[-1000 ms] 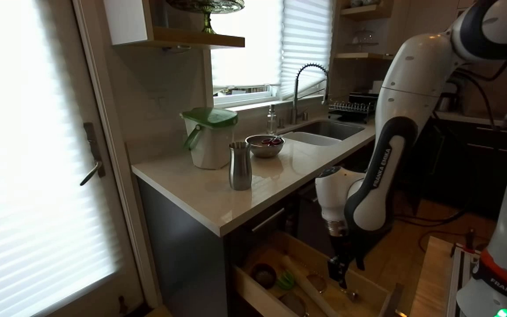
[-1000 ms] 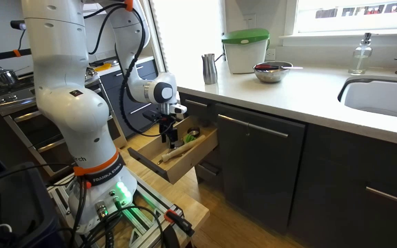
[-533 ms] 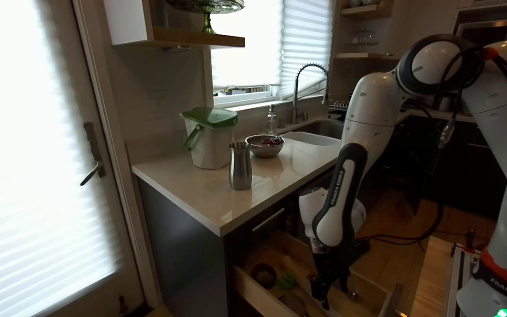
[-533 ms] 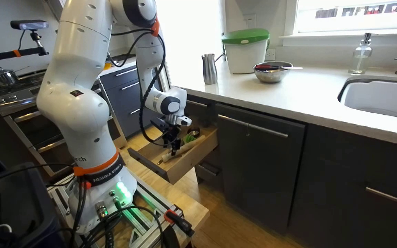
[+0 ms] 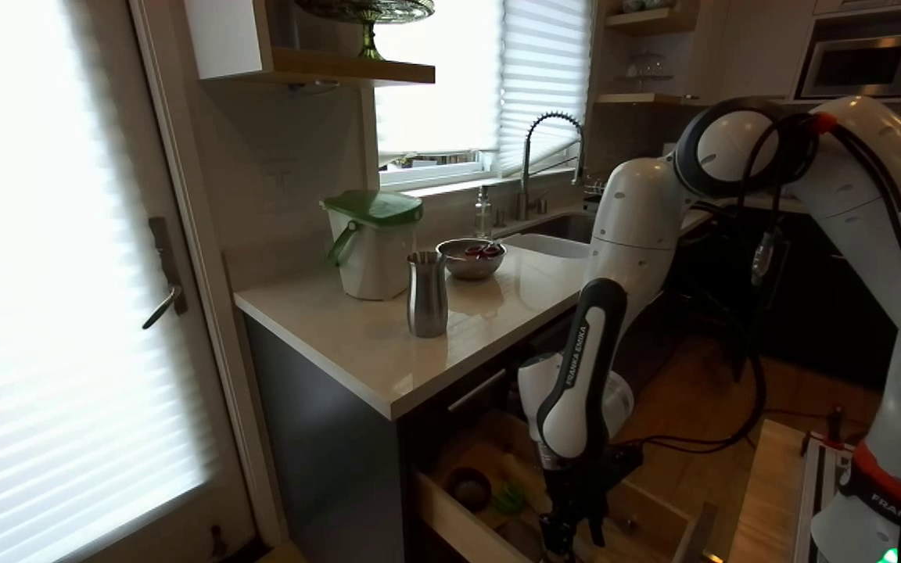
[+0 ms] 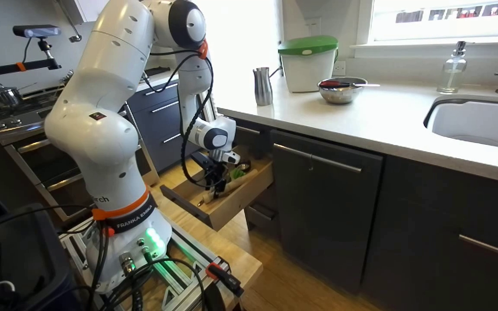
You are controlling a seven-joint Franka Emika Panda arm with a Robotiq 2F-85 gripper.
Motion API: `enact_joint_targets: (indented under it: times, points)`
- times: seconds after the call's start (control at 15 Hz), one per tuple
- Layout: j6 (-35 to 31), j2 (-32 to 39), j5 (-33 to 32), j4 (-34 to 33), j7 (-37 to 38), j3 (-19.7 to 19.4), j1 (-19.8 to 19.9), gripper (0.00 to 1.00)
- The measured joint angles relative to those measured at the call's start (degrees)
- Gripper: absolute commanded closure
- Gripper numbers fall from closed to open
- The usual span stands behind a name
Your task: Move the pestle from the drawer to the countertop
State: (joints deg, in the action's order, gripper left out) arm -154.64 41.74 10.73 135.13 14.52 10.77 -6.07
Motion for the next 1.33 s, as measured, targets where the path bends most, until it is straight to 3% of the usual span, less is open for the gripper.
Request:
enact_joint_targets:
  times: [0.07,0.4,0.93,1.33]
  points:
    - [0.0,0.1,0.0,0.0,0.0,-0.4,-0.2,0.54]
    - [0.0,0.5,0.0,-0.2,0.0,-1.7,-0.7,0.92]
    - [-2.0,-1.9,0.0,1.5,3.9,-2.7,-5.7,0.92]
    - [-11.6,-15.9,1.4,13.2,10.7,-2.3,-10.0,0.92]
